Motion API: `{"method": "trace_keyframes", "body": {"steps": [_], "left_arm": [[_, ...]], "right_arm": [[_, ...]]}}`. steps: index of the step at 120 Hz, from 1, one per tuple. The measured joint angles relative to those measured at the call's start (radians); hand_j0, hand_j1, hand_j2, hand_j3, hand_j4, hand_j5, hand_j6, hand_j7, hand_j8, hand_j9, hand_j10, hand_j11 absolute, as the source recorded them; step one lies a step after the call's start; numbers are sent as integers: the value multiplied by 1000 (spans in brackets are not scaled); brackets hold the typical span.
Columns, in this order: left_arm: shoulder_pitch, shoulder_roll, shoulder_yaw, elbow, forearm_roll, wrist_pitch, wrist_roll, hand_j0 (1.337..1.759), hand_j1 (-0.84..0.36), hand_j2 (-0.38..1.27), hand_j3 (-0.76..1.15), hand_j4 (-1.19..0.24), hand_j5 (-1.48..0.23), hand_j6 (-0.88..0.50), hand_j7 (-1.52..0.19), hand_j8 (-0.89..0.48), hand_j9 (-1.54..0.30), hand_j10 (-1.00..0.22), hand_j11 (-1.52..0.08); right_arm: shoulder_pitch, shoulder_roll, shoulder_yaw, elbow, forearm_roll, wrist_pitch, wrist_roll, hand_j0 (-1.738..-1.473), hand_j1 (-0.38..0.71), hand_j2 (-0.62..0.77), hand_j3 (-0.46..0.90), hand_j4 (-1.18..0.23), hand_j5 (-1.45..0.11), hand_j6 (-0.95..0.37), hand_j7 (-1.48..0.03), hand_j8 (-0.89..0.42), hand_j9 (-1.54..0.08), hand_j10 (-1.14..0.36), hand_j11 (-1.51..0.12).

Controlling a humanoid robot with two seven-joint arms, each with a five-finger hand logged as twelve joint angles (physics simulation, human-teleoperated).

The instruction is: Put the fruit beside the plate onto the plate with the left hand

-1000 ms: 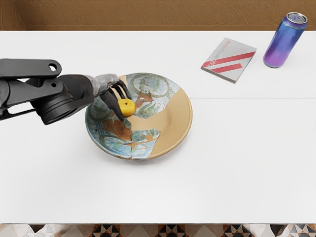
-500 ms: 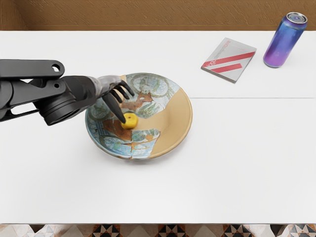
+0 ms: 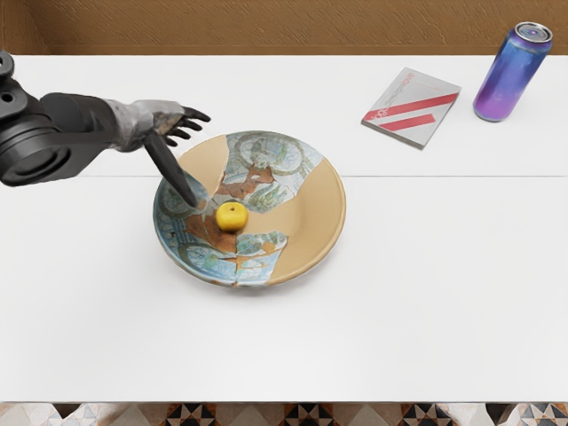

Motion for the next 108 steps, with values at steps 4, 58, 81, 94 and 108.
{"method": "trace_keyframes", "body": {"steps": [4,58,81,94,108], "left_arm": [[1,12,-10,0,-14,-31,-10,1658,279,19,0,-62,-80,-60,-80,-62,-80,-63,-80],[13,216,-86,6,-269,-578,-173,1658,313,7,0,-32,-40,-32,-40,-32,-39,-32,-39],[36,271,-87,30,-294,-697,-205,1658,319,5,0,-27,-34,-28,-34,-28,-34,-27,-34],[49,282,-87,38,-297,-712,-209,1658,321,5,0,-25,-31,-25,-31,-25,-31,-25,-31],[49,284,-88,42,-298,-718,-210,1658,323,4,0,-23,-28,-24,-28,-23,-28,-23,-28]], "right_arm": [[0,0,0,0,0,0,0,-1658,-349,1,0,-1,0,-1,0,-1,0,-1,0],[0,0,0,0,1,0,0,-1658,-349,0,0,-1,0,-2,0,-1,0,-1,0],[0,0,0,0,0,0,0,-1658,-349,1,0,-1,0,-2,0,-1,0,-1,0],[0,0,0,0,0,0,0,-1658,-349,1,0,-1,0,-2,0,-1,0,-1,0],[0,0,0,0,0,0,0,-1658,-349,1,0,-1,0,-2,0,-1,0,-1,0]]}}
